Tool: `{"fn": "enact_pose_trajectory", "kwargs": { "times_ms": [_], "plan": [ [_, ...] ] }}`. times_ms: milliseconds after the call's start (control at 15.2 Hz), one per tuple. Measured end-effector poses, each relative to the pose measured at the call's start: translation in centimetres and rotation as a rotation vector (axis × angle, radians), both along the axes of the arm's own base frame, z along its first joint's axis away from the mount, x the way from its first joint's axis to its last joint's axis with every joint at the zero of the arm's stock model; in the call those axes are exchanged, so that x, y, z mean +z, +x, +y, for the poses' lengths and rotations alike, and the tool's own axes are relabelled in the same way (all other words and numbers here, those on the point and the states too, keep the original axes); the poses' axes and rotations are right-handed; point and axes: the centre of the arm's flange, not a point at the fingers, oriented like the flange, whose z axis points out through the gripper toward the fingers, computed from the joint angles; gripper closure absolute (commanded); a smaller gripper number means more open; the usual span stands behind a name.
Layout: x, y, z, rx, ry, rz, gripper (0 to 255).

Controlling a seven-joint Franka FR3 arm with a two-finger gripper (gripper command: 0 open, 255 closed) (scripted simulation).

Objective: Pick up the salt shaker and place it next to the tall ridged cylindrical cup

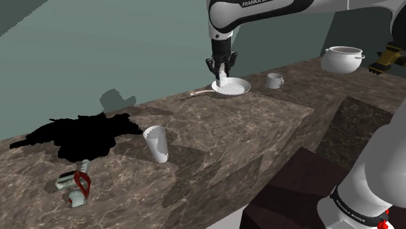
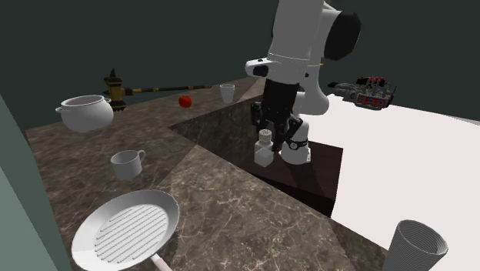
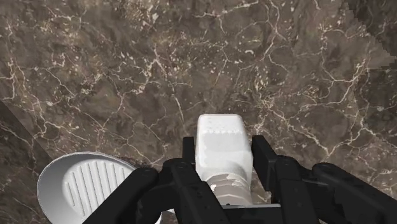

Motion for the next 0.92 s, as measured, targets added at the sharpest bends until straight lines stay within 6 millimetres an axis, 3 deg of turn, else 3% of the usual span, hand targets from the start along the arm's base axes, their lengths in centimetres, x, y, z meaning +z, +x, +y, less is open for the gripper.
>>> {"fn": "enact_pose_trajectory", "kwargs": {
  "times_ms": [924],
  "plan": [
    [-0.1,-0.1,18.5,0.0,0.0,0.0,255]
  ]
}}
